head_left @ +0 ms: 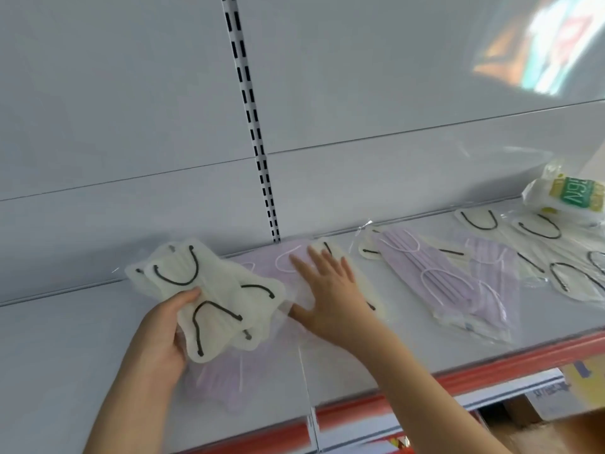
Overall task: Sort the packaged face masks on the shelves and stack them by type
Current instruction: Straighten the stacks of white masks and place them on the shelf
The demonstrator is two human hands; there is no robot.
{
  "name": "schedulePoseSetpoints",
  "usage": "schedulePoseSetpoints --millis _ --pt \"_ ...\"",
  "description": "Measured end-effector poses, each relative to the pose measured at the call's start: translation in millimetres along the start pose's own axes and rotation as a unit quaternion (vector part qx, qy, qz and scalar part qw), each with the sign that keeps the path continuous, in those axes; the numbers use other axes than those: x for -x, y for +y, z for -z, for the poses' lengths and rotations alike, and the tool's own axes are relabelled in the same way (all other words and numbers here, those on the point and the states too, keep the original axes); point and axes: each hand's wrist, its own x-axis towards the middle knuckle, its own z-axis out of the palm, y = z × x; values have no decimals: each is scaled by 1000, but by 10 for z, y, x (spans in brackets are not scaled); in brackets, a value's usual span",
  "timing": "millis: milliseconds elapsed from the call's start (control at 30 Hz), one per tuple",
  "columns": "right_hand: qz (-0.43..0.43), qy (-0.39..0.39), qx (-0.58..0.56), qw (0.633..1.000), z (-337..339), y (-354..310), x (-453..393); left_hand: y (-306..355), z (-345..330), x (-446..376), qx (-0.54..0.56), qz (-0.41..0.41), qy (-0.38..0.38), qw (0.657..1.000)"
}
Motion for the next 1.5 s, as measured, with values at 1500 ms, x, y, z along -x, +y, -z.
schedulePoseSetpoints --millis 1500 --pt "-297 31 94 950 91 67 126 261 757 -20 168 -99 41 980"
